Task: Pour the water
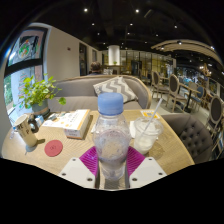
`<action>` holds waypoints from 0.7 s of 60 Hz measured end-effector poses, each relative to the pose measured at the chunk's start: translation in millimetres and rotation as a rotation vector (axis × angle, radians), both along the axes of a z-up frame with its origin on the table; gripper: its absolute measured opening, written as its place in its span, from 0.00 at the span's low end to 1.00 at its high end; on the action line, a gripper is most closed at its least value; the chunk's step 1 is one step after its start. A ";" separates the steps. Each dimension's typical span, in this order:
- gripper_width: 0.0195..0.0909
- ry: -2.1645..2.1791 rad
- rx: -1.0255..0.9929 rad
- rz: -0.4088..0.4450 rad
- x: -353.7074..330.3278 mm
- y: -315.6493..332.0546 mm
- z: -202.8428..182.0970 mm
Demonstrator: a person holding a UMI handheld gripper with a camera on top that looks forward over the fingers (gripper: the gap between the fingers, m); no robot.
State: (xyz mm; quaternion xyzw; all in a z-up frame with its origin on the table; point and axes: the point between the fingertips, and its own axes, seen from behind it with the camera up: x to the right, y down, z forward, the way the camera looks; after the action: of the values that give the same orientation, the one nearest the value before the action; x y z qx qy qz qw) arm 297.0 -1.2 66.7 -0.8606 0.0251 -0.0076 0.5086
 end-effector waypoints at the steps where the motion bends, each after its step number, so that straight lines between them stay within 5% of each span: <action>1: 0.19 0.001 0.000 0.002 -1.3 0.0 0.2; 22: 0.19 -0.174 -0.009 -0.033 -19.9 12.8 24.6; 42: 0.19 -0.817 0.031 0.031 -91.9 61.2 144.7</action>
State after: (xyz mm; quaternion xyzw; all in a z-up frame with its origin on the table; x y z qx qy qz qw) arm 205.2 60.0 211.3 -0.7793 -0.1918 -0.3409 0.4896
